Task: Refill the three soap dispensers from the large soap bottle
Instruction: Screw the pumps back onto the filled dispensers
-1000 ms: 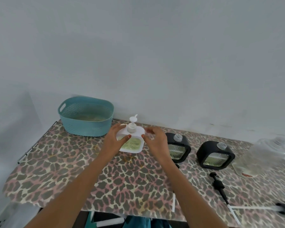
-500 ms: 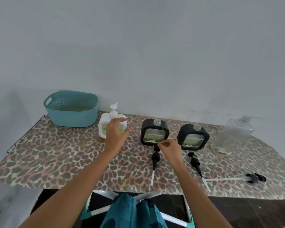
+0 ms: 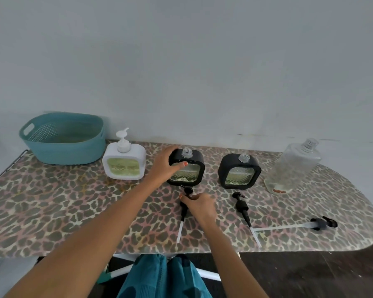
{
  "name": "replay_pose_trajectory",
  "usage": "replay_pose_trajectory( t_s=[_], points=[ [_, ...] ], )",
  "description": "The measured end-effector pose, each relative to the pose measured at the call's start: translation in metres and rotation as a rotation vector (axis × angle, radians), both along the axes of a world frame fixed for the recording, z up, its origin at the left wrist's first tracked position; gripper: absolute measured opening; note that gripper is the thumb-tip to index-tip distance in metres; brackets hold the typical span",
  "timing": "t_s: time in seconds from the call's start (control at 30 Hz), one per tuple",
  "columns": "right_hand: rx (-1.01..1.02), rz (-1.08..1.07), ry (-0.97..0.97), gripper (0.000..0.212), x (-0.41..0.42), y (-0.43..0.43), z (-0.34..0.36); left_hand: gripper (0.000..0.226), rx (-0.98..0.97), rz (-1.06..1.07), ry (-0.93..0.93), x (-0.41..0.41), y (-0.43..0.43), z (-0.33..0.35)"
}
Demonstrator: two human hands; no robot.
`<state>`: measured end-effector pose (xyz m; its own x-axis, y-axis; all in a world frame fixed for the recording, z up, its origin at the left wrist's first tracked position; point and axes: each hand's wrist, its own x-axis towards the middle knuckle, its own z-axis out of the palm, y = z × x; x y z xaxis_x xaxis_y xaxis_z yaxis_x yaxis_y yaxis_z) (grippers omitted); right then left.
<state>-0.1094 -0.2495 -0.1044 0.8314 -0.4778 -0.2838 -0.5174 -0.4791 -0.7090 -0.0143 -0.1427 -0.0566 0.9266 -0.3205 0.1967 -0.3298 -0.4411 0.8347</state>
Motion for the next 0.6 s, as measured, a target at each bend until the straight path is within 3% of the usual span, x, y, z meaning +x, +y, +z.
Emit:
replay_pose_trajectory(
  t_s=[0.2, 0.37, 0.6],
  points=[
    [0.065, 0.017, -0.021, 0.045, 0.001, -0.004, 0.001, 0.052, -0.065, 0.014, 0.046, 0.007, 0.001, -0.003],
    [0.159, 0.029, -0.132, 0.032, 0.004, -0.017, 0.033, 0.055, -0.049, 0.027, 0.065, 0.015, 0.003, -0.002],
    [0.148, 0.013, -0.495, 0.024, 0.023, -0.034, 0.115, 0.056, -0.044, 0.030, 0.072, 0.021, 0.005, -0.004]
  ],
)
